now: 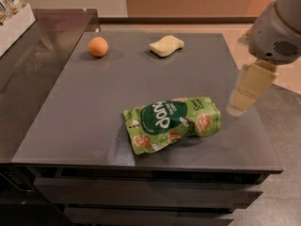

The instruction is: Move sponge near green rice chip bag

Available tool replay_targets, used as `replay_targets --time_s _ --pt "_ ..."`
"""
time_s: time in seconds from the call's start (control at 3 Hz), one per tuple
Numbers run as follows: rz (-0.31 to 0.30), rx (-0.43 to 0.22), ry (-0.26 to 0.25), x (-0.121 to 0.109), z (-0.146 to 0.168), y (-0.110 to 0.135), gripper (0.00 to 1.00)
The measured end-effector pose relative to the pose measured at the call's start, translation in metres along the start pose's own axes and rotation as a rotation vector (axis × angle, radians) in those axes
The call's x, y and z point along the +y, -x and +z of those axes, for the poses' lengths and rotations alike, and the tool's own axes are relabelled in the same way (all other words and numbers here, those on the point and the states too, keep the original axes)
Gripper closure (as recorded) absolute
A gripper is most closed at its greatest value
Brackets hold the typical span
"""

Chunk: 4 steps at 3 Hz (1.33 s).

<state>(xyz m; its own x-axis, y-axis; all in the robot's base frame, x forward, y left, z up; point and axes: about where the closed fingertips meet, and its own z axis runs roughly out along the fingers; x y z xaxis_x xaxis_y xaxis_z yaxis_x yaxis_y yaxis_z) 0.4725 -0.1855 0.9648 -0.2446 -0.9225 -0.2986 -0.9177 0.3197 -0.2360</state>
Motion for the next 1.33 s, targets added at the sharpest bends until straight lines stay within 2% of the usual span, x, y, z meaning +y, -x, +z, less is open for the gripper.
replay_targets --time_s 0.67,1.33 --pt "0.146 -0.158 -0.012 -0.051 0.05 0.072 0.0" --pt "0.296 -0.256 -0.067 -0.099 0.091 0.109 0.0"
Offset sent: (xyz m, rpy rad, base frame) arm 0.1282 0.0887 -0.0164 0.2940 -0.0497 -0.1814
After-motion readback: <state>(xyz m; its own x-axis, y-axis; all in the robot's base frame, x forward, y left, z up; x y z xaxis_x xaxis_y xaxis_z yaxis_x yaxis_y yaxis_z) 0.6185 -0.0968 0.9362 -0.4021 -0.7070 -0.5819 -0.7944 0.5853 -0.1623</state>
